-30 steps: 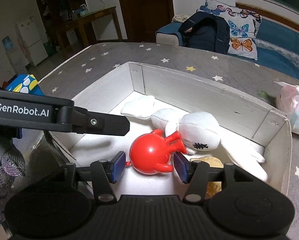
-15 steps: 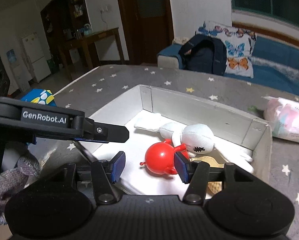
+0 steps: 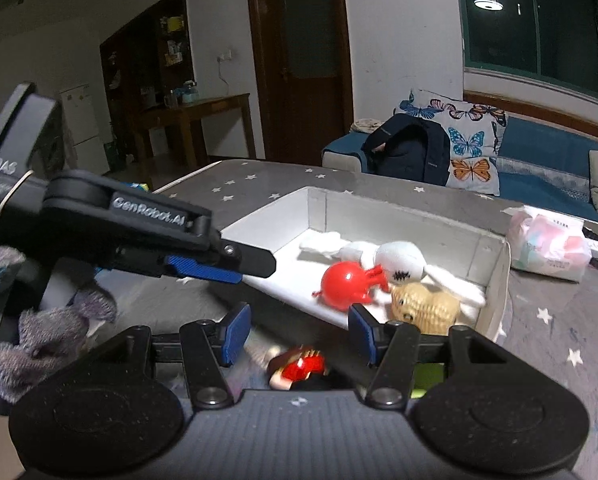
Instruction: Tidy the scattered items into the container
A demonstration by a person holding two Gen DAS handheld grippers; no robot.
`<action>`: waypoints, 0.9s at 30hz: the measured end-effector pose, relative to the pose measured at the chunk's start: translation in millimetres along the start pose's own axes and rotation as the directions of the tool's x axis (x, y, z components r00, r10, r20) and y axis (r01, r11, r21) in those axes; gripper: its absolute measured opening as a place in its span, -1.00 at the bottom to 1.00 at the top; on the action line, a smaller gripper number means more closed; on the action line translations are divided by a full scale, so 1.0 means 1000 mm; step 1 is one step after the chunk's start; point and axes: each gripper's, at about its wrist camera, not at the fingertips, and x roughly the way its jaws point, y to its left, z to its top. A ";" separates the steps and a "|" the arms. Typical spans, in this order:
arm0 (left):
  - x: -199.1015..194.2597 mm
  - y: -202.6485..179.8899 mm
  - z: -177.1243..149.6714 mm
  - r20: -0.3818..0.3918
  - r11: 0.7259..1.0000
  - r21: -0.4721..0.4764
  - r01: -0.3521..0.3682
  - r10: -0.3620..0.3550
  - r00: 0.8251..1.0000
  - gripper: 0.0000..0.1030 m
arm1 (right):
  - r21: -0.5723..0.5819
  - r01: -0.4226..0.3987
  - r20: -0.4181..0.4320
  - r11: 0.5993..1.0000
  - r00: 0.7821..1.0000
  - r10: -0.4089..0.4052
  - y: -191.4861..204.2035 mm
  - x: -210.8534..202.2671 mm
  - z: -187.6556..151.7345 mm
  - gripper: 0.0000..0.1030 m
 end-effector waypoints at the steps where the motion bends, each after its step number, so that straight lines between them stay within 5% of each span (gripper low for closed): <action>1: 0.000 0.000 -0.004 -0.005 1.000 -0.003 -0.002 0.002 1.000 -0.19 | 0.000 0.002 0.000 1.000 1.000 -0.002 0.001 -0.003 -0.004 0.08; 27: 0.035 0.008 -0.029 -0.089 0.999 -0.028 0.016 -0.019 0.996 -0.19 | 0.051 0.083 -0.076 0.995 0.994 -0.079 -0.001 0.010 -0.057 0.12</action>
